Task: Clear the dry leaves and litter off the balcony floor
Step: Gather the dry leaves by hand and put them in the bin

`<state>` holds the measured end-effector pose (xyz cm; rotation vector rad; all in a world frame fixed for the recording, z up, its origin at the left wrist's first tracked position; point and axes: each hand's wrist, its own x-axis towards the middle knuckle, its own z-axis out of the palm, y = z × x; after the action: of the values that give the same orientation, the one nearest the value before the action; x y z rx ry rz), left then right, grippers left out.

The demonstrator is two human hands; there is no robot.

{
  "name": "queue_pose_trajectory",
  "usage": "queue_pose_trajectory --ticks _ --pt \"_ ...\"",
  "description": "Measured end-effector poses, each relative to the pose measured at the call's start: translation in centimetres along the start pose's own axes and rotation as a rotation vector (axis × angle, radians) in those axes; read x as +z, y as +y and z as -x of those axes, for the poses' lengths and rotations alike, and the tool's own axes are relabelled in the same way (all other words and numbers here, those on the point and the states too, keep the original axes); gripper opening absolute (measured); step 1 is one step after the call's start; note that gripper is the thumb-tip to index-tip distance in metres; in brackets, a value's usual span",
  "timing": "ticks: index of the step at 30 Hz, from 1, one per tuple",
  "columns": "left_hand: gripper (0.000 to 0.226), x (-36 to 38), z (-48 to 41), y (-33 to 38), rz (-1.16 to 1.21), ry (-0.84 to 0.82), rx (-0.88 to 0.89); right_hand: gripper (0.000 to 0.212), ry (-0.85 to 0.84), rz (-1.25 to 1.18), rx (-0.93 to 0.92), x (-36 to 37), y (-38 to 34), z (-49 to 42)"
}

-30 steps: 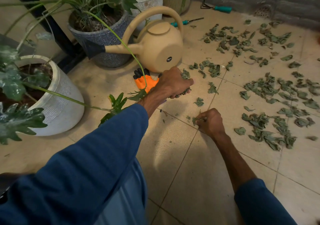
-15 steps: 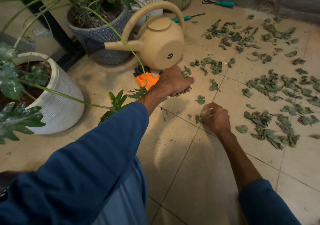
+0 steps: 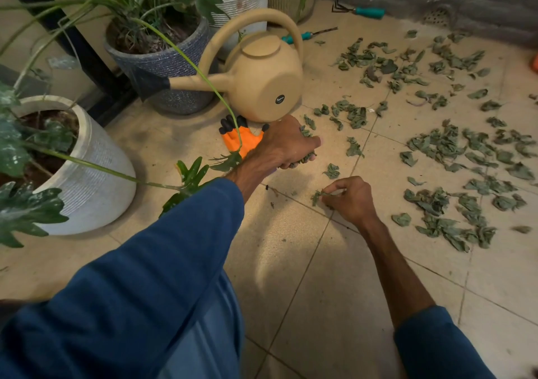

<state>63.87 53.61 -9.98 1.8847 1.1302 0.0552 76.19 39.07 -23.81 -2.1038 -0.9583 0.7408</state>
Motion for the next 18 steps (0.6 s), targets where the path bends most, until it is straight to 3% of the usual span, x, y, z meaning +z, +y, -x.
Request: queue_pose_trajectory --ticks 4,13,18 --pt "0.041 -0.2 0.0 -0.1 -0.008 0.007 0.007 0.008 -0.021 0.028 -0.055 0.9 -0.9 -0.3" --pt "0.042 -0.4 0.1 -0.4 -0.030 0.003 0.013 0.016 -0.035 0.367 -0.093 4.9 -0.7 0.7" --pt "0.039 -0.8 0.1 -0.5 -0.024 0.013 -0.013 0.013 0.032 0.271 -0.119 4.2 0.0 1.3"
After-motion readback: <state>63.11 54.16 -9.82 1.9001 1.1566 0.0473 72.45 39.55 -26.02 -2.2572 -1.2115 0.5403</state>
